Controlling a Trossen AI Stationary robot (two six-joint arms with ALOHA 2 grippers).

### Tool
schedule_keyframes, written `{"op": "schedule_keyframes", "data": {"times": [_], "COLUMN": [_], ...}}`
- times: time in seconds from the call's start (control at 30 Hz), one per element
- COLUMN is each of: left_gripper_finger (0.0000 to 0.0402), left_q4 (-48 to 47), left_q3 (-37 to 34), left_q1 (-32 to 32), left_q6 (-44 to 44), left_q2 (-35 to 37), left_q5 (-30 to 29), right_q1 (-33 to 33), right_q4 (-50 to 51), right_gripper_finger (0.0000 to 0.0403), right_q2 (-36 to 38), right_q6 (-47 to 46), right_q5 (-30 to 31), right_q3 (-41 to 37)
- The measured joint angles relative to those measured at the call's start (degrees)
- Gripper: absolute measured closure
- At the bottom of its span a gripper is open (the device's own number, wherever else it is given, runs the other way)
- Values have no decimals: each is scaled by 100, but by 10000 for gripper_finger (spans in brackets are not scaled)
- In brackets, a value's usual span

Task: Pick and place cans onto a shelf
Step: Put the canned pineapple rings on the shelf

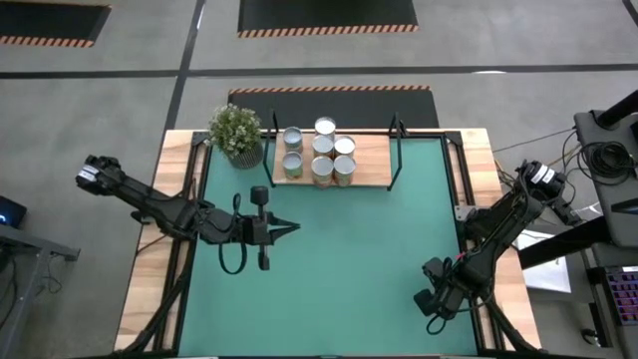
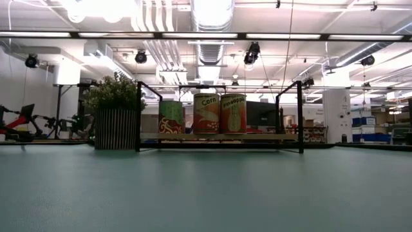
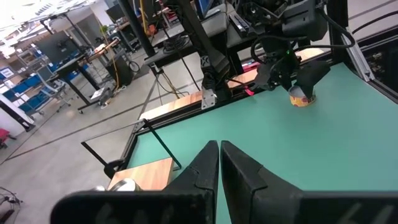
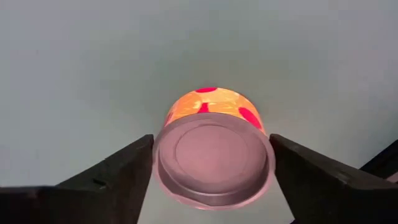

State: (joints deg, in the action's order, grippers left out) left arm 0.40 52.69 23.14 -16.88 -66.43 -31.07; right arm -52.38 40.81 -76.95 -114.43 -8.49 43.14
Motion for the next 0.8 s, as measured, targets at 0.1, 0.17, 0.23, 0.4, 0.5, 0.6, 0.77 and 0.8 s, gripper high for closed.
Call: {"op": "schedule_keyframes", "data": {"times": [0.1,0.17,0.23,0.4,0.5,0.6,0.77,0.8], "left_gripper_finger": [402,402,402,402,402,402,402,402], "left_q4": [-2,-2,-4,-4,-2,0,3,2], "left_q3": [0,0,0,0,0,0,0,0], "left_q1": [0,0,0,0,0,2,2,2], "left_q6": [0,2,1,12,72,85,88,90], "left_q2": [-1,-1,-1,-1,-1,-1,-1,-1], "left_q5": [0,0,0,0,0,0,0,0], "right_q1": [0,0,0,0,14,35,242,293], "right_q4": [-4,-3,-1,22,92,125,113,107], "right_gripper_finger": [132,135,135,141,142,142,142,142], "right_q2": [4,7,7,21,48,51,57,57], "right_q6": [31,26,30,59,153,211,528,621], "right_q5": [17,61,76,81,143,431,667,781], "right_q3": [-21,-29,-29,-29,15,110,359,424]}}
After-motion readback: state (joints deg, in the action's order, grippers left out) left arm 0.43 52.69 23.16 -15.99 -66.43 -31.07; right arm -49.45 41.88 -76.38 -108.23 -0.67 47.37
